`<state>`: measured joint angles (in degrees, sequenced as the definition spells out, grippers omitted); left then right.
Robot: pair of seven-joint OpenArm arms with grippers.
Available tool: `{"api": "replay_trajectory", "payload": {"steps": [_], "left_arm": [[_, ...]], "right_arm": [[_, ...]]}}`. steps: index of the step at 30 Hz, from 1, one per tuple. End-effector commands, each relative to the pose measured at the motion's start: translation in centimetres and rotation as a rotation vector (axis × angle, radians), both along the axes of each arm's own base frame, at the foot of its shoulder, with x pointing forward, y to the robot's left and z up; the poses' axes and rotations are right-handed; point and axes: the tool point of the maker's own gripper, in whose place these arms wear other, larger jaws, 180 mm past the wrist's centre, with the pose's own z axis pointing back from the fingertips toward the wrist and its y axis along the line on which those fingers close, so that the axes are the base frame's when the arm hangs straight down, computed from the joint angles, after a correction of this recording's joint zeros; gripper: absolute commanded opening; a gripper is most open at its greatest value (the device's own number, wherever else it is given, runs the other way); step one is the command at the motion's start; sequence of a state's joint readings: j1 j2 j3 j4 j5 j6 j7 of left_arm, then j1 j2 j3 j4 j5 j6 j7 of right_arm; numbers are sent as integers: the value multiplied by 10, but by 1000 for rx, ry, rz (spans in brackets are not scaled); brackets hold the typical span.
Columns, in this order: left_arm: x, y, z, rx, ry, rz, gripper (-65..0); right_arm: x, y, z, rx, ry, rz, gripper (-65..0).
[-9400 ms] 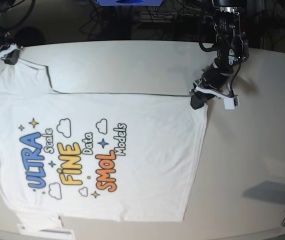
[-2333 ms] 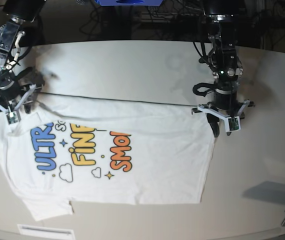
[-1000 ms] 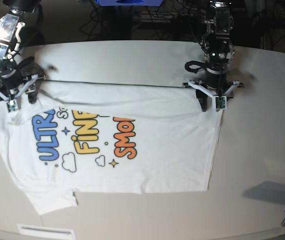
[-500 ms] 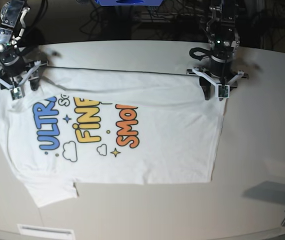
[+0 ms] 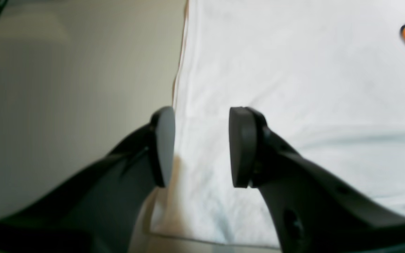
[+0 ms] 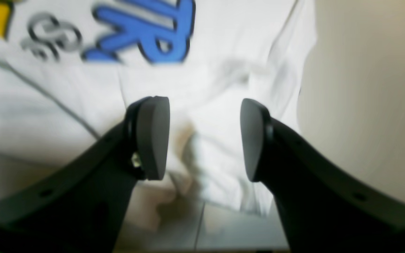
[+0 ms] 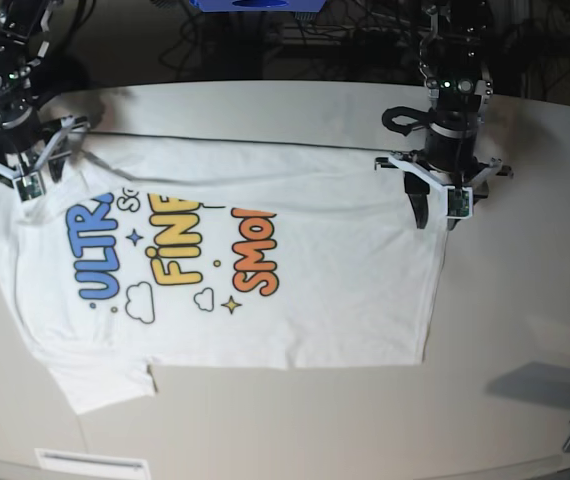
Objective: Fold the T-shirt properly
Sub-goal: 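Press and smooth the collar edge with both grippers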
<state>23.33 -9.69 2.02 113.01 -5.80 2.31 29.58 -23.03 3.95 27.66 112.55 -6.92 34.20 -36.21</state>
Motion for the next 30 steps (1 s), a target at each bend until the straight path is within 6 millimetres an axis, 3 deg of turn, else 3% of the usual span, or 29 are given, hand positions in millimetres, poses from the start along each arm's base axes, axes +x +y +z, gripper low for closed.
{"api": "replay_trajectory", "payload": {"steps": [1, 7, 15, 19, 28, 30], "left_arm": [[2, 1, 8, 12, -29, -4, -396], [-5, 1, 3, 12, -8, -4, -396], [-2, 1, 4, 11, -14, -3, -396], [-2, 2, 2, 11, -10, -1, -396], [-3, 2, -1, 8, -4, 1, -396], [-3, 2, -1, 8, -4, 1, -396]], "right_arm": [[3, 2, 7, 2, -31, 13, -340], [-24, 17, -12, 53, 34, -8, -340], [-24, 20, -12, 59, 35, -1, -340], [-24, 32, -14, 71, 62, 85, -340], [-16, 31, -11, 65, 59, 80, -340], [-13, 45, -13, 79, 60, 119, -340]]}}
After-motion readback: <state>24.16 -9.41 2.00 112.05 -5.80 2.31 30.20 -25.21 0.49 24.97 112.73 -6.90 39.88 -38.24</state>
